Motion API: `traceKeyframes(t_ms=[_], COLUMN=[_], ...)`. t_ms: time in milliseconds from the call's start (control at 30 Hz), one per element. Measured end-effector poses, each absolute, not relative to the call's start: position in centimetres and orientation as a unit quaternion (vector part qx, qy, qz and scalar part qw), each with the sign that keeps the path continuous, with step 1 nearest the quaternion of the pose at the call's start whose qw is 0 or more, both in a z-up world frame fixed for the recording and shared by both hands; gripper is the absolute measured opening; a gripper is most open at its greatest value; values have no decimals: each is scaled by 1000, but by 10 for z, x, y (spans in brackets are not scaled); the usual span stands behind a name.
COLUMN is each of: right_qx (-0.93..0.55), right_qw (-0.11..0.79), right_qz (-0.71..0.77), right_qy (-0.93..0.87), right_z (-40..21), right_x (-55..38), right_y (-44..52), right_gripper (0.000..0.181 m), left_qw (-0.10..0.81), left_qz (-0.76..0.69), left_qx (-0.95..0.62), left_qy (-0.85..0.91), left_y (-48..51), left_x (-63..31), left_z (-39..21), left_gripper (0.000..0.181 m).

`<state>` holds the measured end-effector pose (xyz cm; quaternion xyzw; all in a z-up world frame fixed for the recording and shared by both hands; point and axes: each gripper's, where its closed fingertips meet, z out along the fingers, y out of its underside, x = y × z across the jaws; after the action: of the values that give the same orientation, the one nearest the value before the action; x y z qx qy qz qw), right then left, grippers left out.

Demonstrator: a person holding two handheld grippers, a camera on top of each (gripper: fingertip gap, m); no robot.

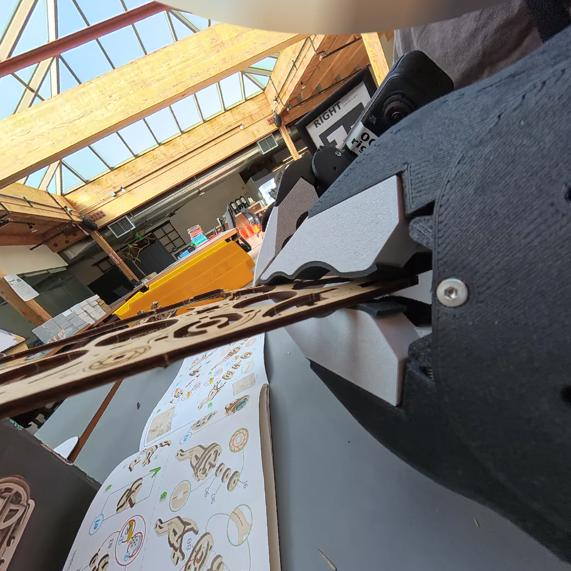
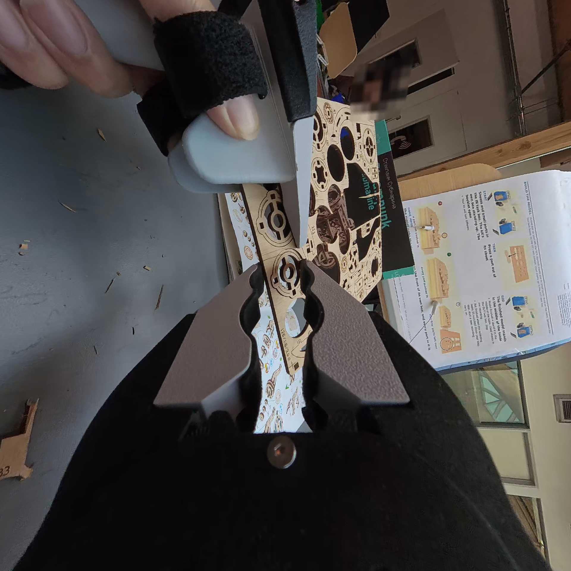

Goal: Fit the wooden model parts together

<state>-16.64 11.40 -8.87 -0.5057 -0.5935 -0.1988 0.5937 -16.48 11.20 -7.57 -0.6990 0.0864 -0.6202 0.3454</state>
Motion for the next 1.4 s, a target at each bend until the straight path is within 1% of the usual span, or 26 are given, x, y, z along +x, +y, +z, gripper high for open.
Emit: traceKeyframes(t_ms=[467,500,667,700,733,800,933,1000,1133,1200,1233,1267,1333,1400], right_qx=[-533,-532,-499,-506,-508,-513,-523,-514,-475,-496,-519,-558,-666,-730], right_qw=[568,548,590,587,590,593,599,617,679,681,659,610,490,396], right_qz=[-171,-165,-193,-191,-193,-186,-145,-106,-11,15,31,58,117,207], right_qy=[-603,-624,-604,-602,-597,-592,-589,-587,-560,-539,-544,-559,-550,-516], right_z=[-100,-108,-94,-95,-94,-91,-90,-82,-45,-34,-40,-58,-105,-137], right_x=[-164,-165,-167,-167,-166,-163,-159,-161,-155,-135,-125,-117,-96,-94], right_y=[111,107,106,107,109,110,106,100,83,91,97,102,115,113], right_gripper=[20,3,4,9,18,24,23,23,16,15,12,12,21,30], left_qw=[335,334,344,337,328,320,332,335,362,387,399,406,415,417], left_qz=[-605,-618,-619,-624,-632,-640,-634,-638,-647,-642,-644,-645,-644,-645], left_qx=[-716,-706,-698,-699,-696,-694,-693,-688,-666,-656,-648,-643,-638,-636], left_qy=[93,92,109,98,89,83,90,85,80,82,81,78,78,75], left_y=[110,109,108,110,111,112,114,116,122,126,127,128,130,130], left_x=[-162,-161,-162,-163,-164,-163,-166,-169,-181,-189,-193,-196,-200,-202], left_z=[-85,-81,-74,-76,-79,-80,-77,-74,-58,-50,-44,-41,-37,-36], left_gripper=[0,0,1,1,0,0,0,0,1,1,1,0,0,0])
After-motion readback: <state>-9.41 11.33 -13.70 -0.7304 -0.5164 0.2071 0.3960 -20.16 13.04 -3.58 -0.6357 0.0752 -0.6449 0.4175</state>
